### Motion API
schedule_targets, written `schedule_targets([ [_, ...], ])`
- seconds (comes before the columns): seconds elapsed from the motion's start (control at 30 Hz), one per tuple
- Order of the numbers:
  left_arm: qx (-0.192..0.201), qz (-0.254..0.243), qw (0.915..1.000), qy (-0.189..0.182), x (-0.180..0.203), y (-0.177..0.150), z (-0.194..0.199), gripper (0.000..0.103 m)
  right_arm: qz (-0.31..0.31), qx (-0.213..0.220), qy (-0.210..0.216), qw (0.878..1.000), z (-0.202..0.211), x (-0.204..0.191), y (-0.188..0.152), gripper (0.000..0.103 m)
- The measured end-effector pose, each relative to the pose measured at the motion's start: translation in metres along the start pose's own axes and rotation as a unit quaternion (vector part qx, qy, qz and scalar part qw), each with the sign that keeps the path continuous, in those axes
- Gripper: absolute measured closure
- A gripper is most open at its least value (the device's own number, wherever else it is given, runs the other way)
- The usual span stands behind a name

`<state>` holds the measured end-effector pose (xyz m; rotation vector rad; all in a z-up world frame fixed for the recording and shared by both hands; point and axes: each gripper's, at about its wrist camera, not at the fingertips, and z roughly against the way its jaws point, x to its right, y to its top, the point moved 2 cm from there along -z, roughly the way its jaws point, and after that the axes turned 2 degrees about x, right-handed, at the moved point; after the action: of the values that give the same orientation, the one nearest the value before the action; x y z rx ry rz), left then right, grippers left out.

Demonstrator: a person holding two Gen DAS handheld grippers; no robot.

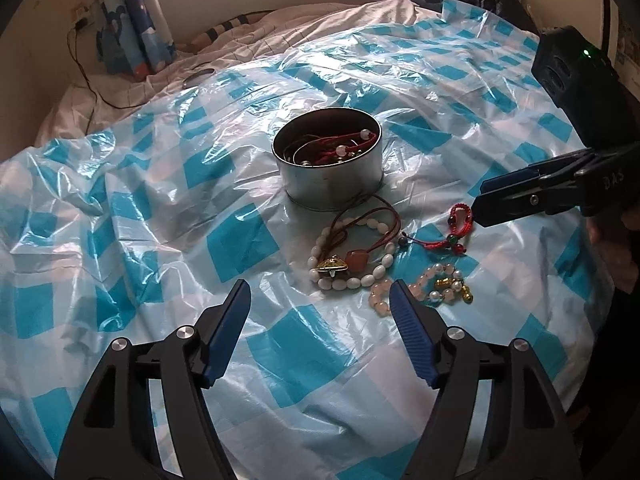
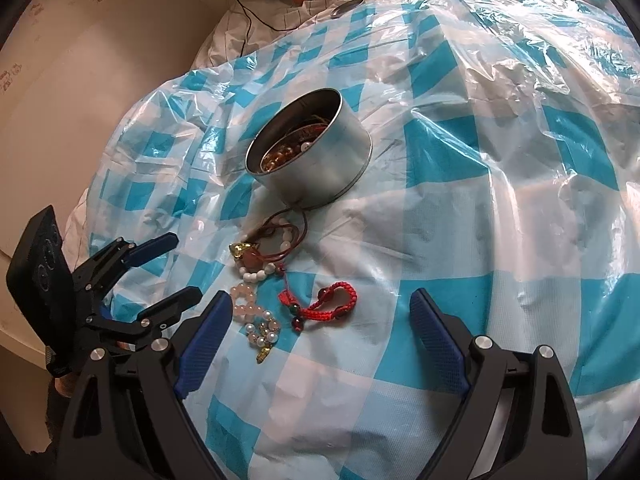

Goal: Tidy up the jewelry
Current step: 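Move both open tools back over the remaining jewelry beside the tin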

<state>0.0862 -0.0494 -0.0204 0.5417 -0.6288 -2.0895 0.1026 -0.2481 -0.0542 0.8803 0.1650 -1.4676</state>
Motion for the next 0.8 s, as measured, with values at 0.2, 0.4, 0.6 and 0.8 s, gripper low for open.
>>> schedule_targets([
  [0.2,0.001,-0.01,0.9999,0.013,0.001,-0.001,0.003,0.033,0.006,-0.001,-0.009,1.0,-0.002,-0.002,0.0,0.016],
  [0.4,0.003,-0.011,0.9998,0.019,0.0,0.0,0.005,0.032,0.012,-0.002,-0.014,1.0,-0.004,-0.002,-0.001,0.016],
  [0.6,0.005,-0.015,0.9997,0.02,-0.001,0.0,0.006,0.032,0.025,-0.003,-0.023,0.999,-0.004,-0.004,-0.001,0.016],
  [0.8,0.012,-0.005,0.9994,0.032,-0.015,-0.001,0.011,0.032,0.076,-0.008,-0.061,0.995,-0.009,-0.011,-0.005,0.035],
])
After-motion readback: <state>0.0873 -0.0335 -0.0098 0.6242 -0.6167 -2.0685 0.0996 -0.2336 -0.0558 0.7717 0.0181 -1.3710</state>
